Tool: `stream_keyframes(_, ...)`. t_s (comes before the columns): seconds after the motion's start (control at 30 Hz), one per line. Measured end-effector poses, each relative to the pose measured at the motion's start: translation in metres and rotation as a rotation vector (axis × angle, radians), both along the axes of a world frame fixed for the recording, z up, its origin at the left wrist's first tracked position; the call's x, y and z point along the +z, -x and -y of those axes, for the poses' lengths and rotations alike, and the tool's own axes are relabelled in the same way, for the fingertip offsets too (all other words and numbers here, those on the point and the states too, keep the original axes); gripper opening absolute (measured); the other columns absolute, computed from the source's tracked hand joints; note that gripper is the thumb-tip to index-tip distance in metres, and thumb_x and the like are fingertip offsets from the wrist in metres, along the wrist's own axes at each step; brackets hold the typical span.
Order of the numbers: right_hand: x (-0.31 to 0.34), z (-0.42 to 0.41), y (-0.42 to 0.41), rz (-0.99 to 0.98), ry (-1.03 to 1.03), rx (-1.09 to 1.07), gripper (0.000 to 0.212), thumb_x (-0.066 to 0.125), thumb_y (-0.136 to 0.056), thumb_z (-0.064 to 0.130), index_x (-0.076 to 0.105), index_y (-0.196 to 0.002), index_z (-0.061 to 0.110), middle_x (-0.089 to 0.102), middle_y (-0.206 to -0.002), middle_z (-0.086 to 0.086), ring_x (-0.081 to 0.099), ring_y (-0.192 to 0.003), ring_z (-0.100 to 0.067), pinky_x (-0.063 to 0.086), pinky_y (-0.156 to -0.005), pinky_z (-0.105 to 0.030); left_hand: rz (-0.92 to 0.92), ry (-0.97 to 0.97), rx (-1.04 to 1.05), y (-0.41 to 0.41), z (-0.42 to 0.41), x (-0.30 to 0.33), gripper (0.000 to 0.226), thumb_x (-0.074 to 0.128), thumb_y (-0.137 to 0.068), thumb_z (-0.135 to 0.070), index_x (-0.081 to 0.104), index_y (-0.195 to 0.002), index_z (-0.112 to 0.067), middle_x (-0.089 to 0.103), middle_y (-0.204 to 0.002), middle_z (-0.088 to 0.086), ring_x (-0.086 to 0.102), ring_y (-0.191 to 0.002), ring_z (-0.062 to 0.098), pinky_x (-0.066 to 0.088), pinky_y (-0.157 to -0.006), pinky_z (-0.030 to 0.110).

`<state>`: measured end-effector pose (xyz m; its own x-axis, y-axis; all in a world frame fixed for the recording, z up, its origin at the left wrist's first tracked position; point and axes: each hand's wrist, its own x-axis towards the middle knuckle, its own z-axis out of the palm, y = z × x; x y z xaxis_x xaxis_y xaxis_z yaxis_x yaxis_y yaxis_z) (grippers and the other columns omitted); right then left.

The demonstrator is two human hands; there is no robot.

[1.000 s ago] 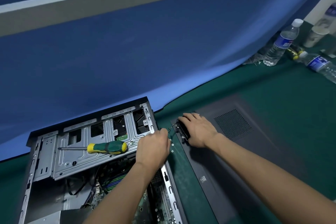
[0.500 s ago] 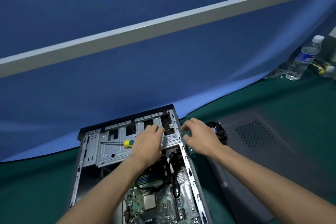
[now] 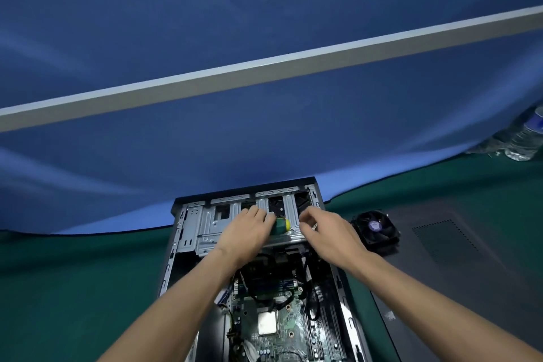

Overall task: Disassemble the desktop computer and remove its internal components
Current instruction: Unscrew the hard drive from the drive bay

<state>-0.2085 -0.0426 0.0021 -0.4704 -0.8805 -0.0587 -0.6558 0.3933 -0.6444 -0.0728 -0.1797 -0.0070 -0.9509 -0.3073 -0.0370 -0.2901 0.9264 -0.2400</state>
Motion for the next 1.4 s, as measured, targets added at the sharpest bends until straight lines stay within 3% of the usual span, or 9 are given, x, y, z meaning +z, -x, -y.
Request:
stream_keyframes(0.13, 0.019, 0.016, -0.007, 0.179, 0.053, -0.077, 0.031, 0.037, -0.095, 0.053, 0.051, -0.105, 0.028, 0.065, -0.089, 0.005, 0.063, -0.081, -0.016, 0.051, -0.078, -0.037, -0.192, -0.029, -0.040, 0.010, -0.007, 0.024, 0.031, 0.041, -0.098, -0.028, 0.044, -0.123, -0.011, 0.049, -0.116, 0.004, 0.042, -0.105, 0.022, 0.034, -0.085, 0.031)
stream_keyframes(0.27, 0.039, 0.029, -0.005, 0.433, 0.110, -0.139, 0.040, 0.039, -0.094, 0.054, 0.054, -0.094, 0.017, 0.064, -0.066, 0.001, 0.060, -0.051, -0.016, 0.043, -0.053, -0.028, -0.386, -0.133, 0.007, 0.009, -0.012, 0.045, 0.037, 0.049, -0.095, -0.032, 0.047, -0.126, -0.011, 0.052, -0.113, 0.003, 0.044, -0.103, 0.020, 0.033, -0.085, 0.028)
stream_keyframes(0.33, 0.048, 0.034, -0.006, 0.494, 0.165, -0.147, 0.045, 0.044, -0.092, 0.055, 0.051, -0.083, 0.011, 0.058, -0.054, 0.001, 0.052, -0.044, -0.016, 0.037, -0.049, -0.027, -0.504, -0.212, 0.040, 0.010, -0.017, 0.054, 0.035, 0.054, -0.093, -0.029, 0.051, -0.122, -0.008, 0.054, -0.108, 0.005, 0.046, -0.100, 0.021, 0.035, -0.081, 0.029)
stream_keyframes(0.5, 0.073, 0.040, -0.007, 0.082, 0.277, -0.213, 0.042, 0.050, -0.087, 0.052, 0.041, -0.066, 0.016, 0.048, -0.054, 0.005, 0.044, -0.053, -0.016, 0.033, -0.048, -0.029, -0.682, -0.387, 0.116, 0.010, -0.020, 0.057, 0.040, 0.061, -0.088, -0.033, 0.051, -0.121, -0.013, 0.056, -0.108, -0.001, 0.052, -0.097, 0.015, 0.045, -0.073, 0.031)
stream_keyframes(0.67, 0.095, 0.046, 0.003, -0.212, 0.273, -0.139, 0.036, 0.048, -0.086, 0.047, 0.046, -0.072, 0.014, 0.055, -0.057, -0.002, 0.052, -0.060, -0.025, 0.037, -0.052, -0.031, -0.404, -0.504, 0.286, -0.002, -0.001, 0.027, 0.043, 0.062, -0.086, -0.033, 0.048, -0.125, -0.021, 0.055, -0.117, -0.007, 0.054, -0.107, 0.012, 0.047, -0.087, 0.033)
stream_keyframes(0.77, 0.095, 0.051, 0.005, -0.253, 0.242, -0.103, 0.036, 0.048, -0.087, 0.045, 0.048, -0.074, 0.012, 0.056, -0.058, -0.004, 0.055, -0.064, -0.028, 0.039, -0.053, -0.032, -0.303, -0.667, 0.450, -0.011, 0.008, 0.001, 0.030, 0.061, -0.088, -0.020, 0.059, -0.119, -0.018, 0.062, -0.117, -0.003, 0.058, -0.106, 0.013, 0.049, -0.093, 0.033)
stream_keyframes(0.93, 0.079, 0.056, 0.004, -0.256, 0.223, -0.082, 0.036, 0.049, -0.088, 0.043, 0.045, -0.071, 0.011, 0.042, -0.051, 0.002, 0.039, -0.054, -0.021, 0.032, -0.049, -0.031, -0.358, -0.879, 0.614, -0.017, 0.014, -0.025, 0.021, 0.058, -0.088, -0.010, 0.069, -0.105, -0.015, 0.067, -0.107, 0.000, 0.062, -0.100, 0.016, 0.050, -0.092, 0.035)
stream_keyframes(1.2, 0.066, 0.053, 0.005, -0.285, 0.302, -0.048, 0.034, 0.051, -0.087, 0.043, 0.043, -0.070, 0.015, 0.041, -0.047, 0.002, 0.040, -0.049, -0.022, 0.032, -0.046, -0.031, -0.522, -0.961, 0.667, -0.003, 0.015, -0.034, 0.029, 0.062, -0.086, -0.002, 0.072, -0.108, -0.019, 0.064, -0.098, -0.004, 0.061, -0.093, 0.014, 0.053, -0.087, 0.035)
stream_keyframes(1.4, 0.060, 0.051, 0.008, -0.288, 0.303, -0.043, 0.035, 0.052, -0.088, 0.042, 0.045, -0.070, 0.012, 0.040, -0.047, 0.002, 0.037, -0.047, -0.019, 0.031, -0.045, -0.031, -0.541, -0.960, 0.706, -0.004, 0.015, -0.045, 0.043, 0.050, -0.087, 0.007, 0.072, -0.105, -0.025, 0.062, -0.106, -0.006, 0.051, -0.110, 0.014, 0.042, -0.101, 0.037)
